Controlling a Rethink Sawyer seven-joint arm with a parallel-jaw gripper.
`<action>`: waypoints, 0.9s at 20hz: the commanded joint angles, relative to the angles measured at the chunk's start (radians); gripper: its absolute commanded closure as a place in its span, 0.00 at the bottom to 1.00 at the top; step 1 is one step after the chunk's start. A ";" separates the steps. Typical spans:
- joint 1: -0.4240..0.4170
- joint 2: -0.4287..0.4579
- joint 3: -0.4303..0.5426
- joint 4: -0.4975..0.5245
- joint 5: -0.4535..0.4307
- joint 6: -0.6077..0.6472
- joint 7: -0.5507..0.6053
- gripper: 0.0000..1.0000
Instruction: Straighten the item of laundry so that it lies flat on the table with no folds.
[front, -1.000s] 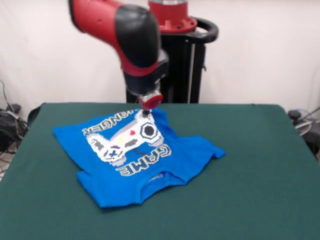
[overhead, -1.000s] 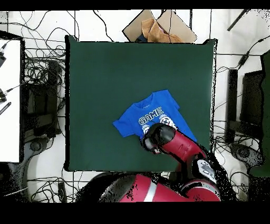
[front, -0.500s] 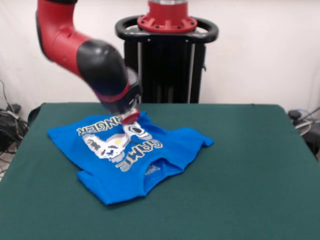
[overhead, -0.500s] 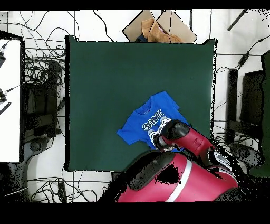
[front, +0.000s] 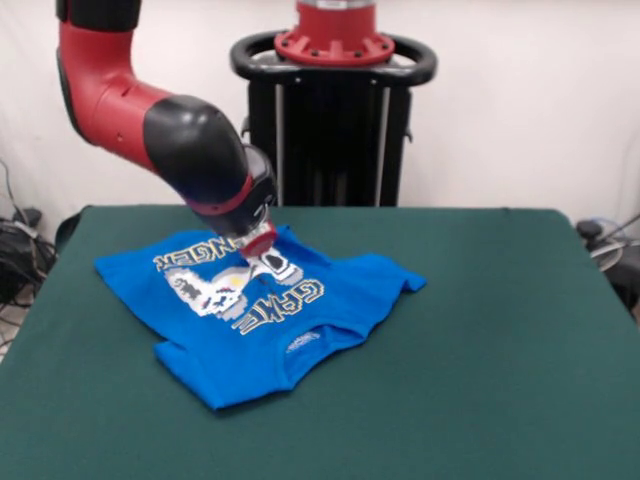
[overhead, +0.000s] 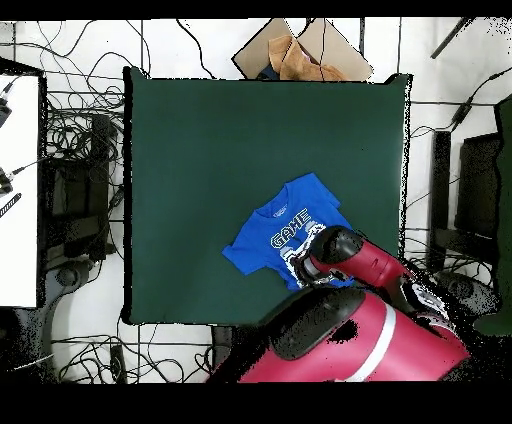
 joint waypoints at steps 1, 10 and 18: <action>-0.042 0.095 0.202 -0.033 -0.039 -0.224 -0.076 0.00; 0.113 -0.056 0.074 -0.038 -0.148 -0.299 0.095 0.00; 0.143 -0.053 0.049 -0.060 -0.145 -0.275 0.132 0.00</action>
